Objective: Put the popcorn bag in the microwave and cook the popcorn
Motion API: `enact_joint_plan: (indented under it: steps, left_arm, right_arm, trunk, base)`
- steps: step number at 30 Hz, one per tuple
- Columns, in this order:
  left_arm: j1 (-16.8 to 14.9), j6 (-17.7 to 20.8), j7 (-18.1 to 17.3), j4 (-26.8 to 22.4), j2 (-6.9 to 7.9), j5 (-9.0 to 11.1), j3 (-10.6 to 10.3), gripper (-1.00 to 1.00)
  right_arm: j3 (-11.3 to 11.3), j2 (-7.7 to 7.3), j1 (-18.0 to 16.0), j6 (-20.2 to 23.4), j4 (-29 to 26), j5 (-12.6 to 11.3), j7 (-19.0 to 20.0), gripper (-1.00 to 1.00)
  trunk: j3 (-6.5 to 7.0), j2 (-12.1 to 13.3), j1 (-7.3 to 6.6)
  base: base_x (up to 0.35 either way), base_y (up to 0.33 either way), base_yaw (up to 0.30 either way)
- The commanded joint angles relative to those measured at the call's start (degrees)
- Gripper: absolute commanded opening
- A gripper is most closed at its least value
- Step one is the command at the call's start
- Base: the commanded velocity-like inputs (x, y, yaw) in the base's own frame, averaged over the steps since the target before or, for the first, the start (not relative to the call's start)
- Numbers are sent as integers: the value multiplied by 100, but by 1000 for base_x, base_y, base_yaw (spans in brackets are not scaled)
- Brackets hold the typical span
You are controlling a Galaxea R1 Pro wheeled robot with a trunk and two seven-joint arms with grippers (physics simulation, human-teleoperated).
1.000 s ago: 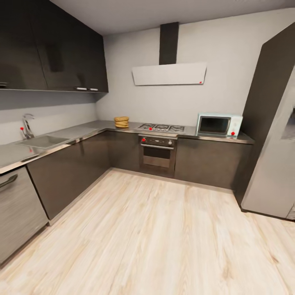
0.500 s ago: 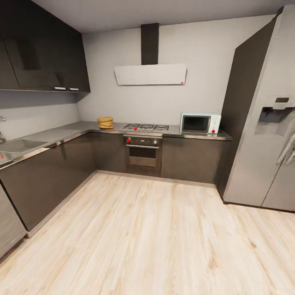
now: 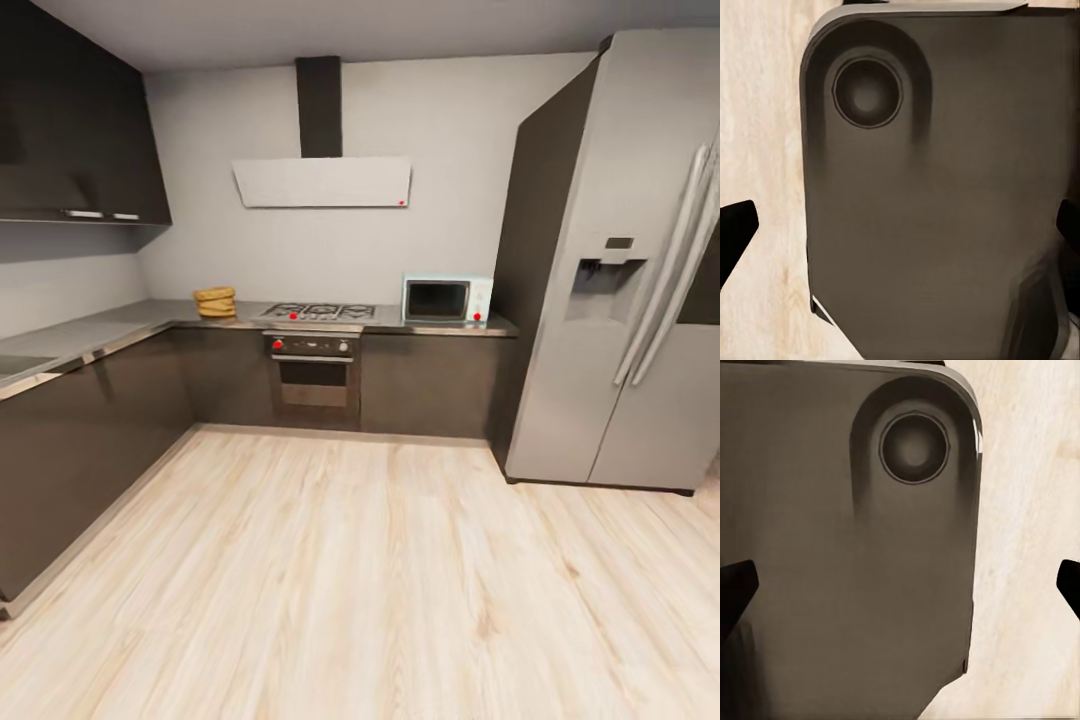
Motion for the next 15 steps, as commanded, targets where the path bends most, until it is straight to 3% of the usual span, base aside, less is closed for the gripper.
enact_joint_plan:
  steps: [1, 9, 15]
  left_arm:
    - [1, -3, 21, -3, -15, 20, 10, 100]
    - [-2, -3, 137, 3, -38, 38, 2, 100]
    - [2, 24, 139, 4, -39, 38, -4, 100]
  right_arm:
    - [-2, -1, -1, -19, 1, -3, -1, 100]
    - [-2, -5, -1, -19, 1, -3, -1, 100]
    - [34, -18, -1, -10, 1, 30, 16, 100]
  trunk:
    - [-4, -2, 0]
    - [-4, -2, 0]
    - [-4, -2, 0]
  base:
    - [0, 0, -245]
    - [24, -27, -243]
    - [202, -155, -47]
